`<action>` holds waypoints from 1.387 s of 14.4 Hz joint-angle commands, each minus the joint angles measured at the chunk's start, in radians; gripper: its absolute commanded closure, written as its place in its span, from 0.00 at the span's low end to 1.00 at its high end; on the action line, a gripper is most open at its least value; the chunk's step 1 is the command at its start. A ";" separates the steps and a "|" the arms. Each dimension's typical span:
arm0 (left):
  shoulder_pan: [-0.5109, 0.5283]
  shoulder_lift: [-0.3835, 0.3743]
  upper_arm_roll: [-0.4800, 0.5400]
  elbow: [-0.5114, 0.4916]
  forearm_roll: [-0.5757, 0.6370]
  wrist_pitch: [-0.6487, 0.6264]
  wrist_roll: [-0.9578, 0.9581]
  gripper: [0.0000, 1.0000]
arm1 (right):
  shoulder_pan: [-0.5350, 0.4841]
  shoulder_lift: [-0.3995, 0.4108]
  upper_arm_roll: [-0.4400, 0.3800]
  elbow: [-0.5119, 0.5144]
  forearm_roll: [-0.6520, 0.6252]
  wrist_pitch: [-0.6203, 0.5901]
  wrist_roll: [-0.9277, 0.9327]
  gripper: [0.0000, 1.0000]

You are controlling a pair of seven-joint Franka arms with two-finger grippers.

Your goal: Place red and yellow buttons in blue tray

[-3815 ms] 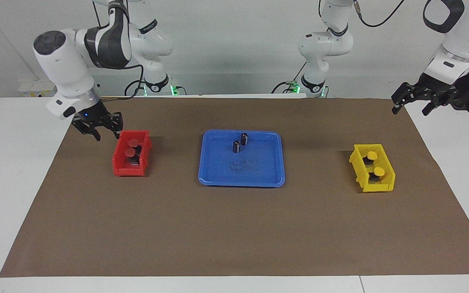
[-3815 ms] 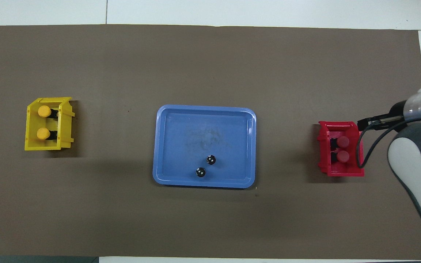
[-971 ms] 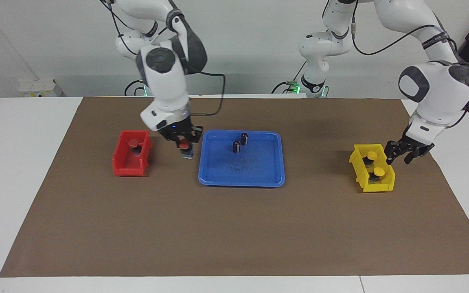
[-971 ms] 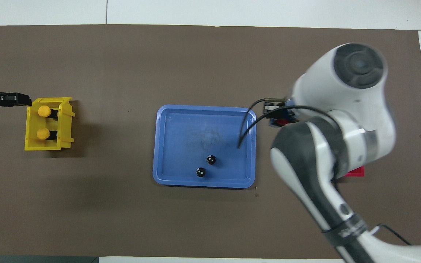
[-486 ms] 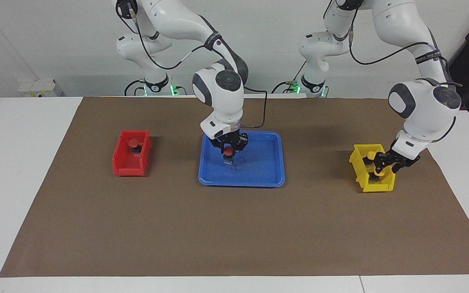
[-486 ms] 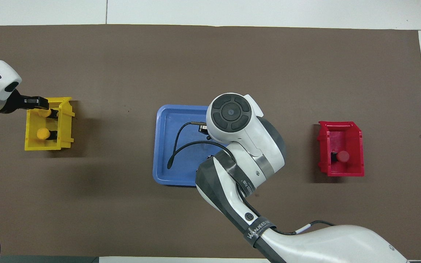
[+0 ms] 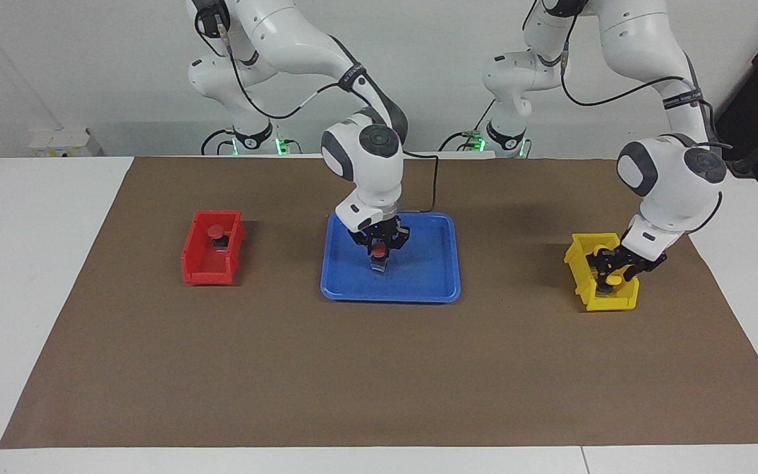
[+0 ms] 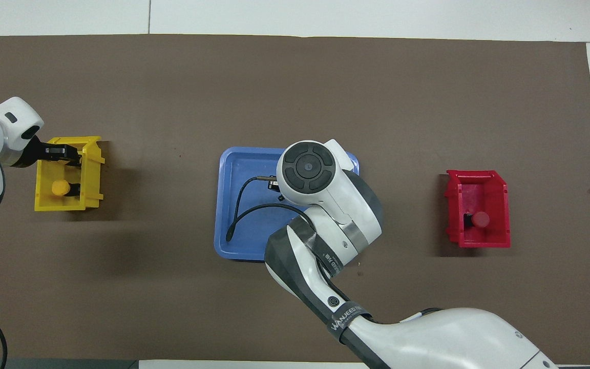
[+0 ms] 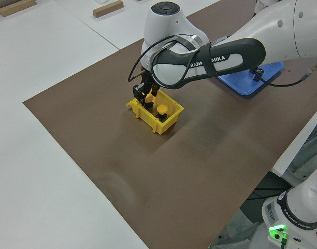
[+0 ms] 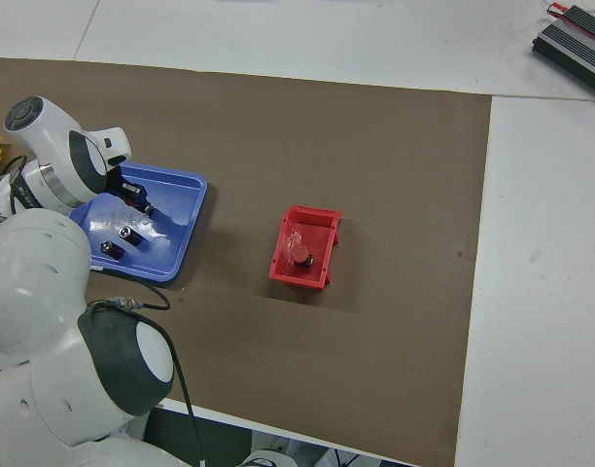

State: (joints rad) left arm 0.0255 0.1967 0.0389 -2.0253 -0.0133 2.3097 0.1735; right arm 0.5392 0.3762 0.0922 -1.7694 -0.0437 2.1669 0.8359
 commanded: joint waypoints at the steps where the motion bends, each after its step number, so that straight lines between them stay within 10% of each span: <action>1: -0.016 -0.007 0.007 -0.024 0.013 0.054 -0.072 0.98 | -0.015 -0.008 0.004 0.011 -0.013 -0.001 0.017 0.25; 5: -0.009 0.021 0.009 0.098 0.013 -0.048 -0.075 0.99 | -0.121 -0.087 0.001 0.068 -0.018 -0.130 -0.090 0.25; 10: -0.132 0.053 0.009 0.451 0.030 -0.510 -0.139 0.99 | -0.436 -0.396 0.003 -0.253 0.002 -0.221 -0.643 0.25; 14: -0.382 0.040 0.003 0.390 0.013 -0.429 -0.514 0.99 | -0.671 -0.494 0.001 -0.444 0.094 -0.120 -0.998 0.27; 20: -0.633 0.072 0.003 0.232 -0.119 -0.190 -0.696 0.99 | -0.685 -0.533 0.001 -0.593 0.096 0.025 -1.031 0.33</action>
State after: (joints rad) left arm -0.5416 0.2751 0.0224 -1.7186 -0.1092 2.0372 -0.4733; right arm -0.1436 -0.1216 0.0873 -2.3007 0.0338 2.1436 -0.1845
